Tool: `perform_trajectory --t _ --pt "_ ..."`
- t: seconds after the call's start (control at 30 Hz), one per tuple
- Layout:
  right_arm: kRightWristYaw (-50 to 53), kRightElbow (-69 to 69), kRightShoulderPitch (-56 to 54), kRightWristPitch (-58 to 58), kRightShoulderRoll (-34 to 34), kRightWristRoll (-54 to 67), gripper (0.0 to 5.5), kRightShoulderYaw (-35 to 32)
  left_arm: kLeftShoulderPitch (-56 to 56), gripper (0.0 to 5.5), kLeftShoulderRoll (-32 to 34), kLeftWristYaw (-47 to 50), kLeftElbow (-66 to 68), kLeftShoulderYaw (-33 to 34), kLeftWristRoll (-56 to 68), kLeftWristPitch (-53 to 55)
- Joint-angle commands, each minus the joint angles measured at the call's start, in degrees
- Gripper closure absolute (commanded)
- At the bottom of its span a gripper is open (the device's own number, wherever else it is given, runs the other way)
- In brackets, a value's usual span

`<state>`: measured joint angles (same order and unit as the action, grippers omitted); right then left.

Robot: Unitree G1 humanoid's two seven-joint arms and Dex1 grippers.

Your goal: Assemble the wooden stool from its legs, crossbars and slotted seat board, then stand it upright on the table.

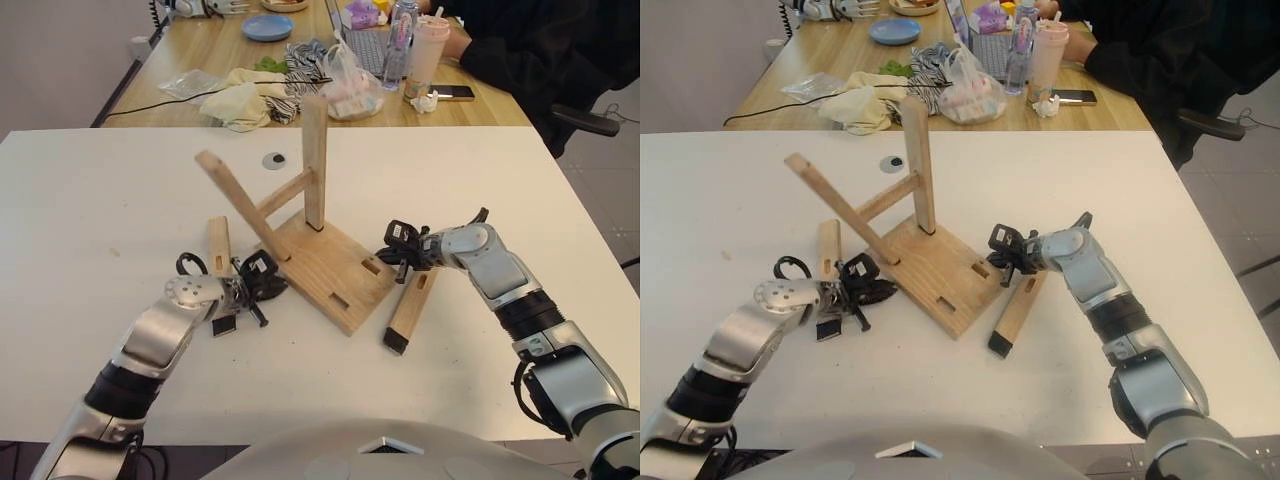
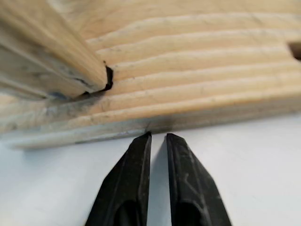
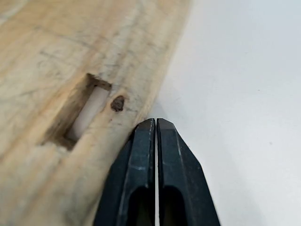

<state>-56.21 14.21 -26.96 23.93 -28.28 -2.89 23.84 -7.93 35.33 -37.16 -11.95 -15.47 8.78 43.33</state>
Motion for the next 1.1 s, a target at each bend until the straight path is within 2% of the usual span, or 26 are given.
perform_trajectory --t 0.03,0.23,0.37,0.43,0.5,0.57,0.67,0.77,0.97,1.1 --pt "-1.9 -4.8 1.8 3.2 0.0 0.5 5.42 1.6 -4.0 4.96 -5.2 1.2 8.3 -3.1 -1.9 -1.0" --pt "0.4 -6.9 2.3 6.7 0.7 2.4 5.42 -1.3 -8.9 4.96 -14.6 4.7 18.5 -2.0 -2.4 -4.5" --pt "0.9 -8.3 2.9 8.4 0.3 3.0 5.42 -2.6 -10.9 4.96 -17.0 5.8 23.4 -1.3 -3.2 -6.8" --pt "3.3 -9.7 2.7 10.0 -0.3 4.1 5.15 -7.0 -11.7 4.94 -17.9 7.7 25.0 0.4 -3.7 -8.2" --pt "6.6 -10.5 0.9 13.1 -1.4 6.4 4.78 -14.2 -11.0 4.94 -18.1 9.1 23.4 3.3 -2.9 -8.6" --pt "8.3 -9.6 -1.7 16.9 -5.5 9.1 4.52 -22.3 -8.7 4.94 -17.5 10.3 19.4 7.2 -1.3 -8.4" --pt "6.4 -6.0 -0.3 18.4 -13.8 9.5 4.11 -26.7 -4.0 4.94 -15.0 10.9 11.6 11.5 -0.3 -6.9" --pt "4.0 -1.9 4.2 18.4 -19.5 9.3 3.60 -27.4 -1.4 4.94 -13.5 11.7 4.7 15.5 1.2 -4.6" --pt "1.1 -3.7 11.2 23.8 -20.7 12.5 2.53 -26.6 -2.9 4.94 -12.7 12.7 -3.3 18.4 3.2 -0.4" --pt "0.9 -4.2 14.5 24.7 -20.5 12.7 2.50 -24.7 -3.6 4.94 -12.4 12.7 -6.2 18.1 4.2 0.9"
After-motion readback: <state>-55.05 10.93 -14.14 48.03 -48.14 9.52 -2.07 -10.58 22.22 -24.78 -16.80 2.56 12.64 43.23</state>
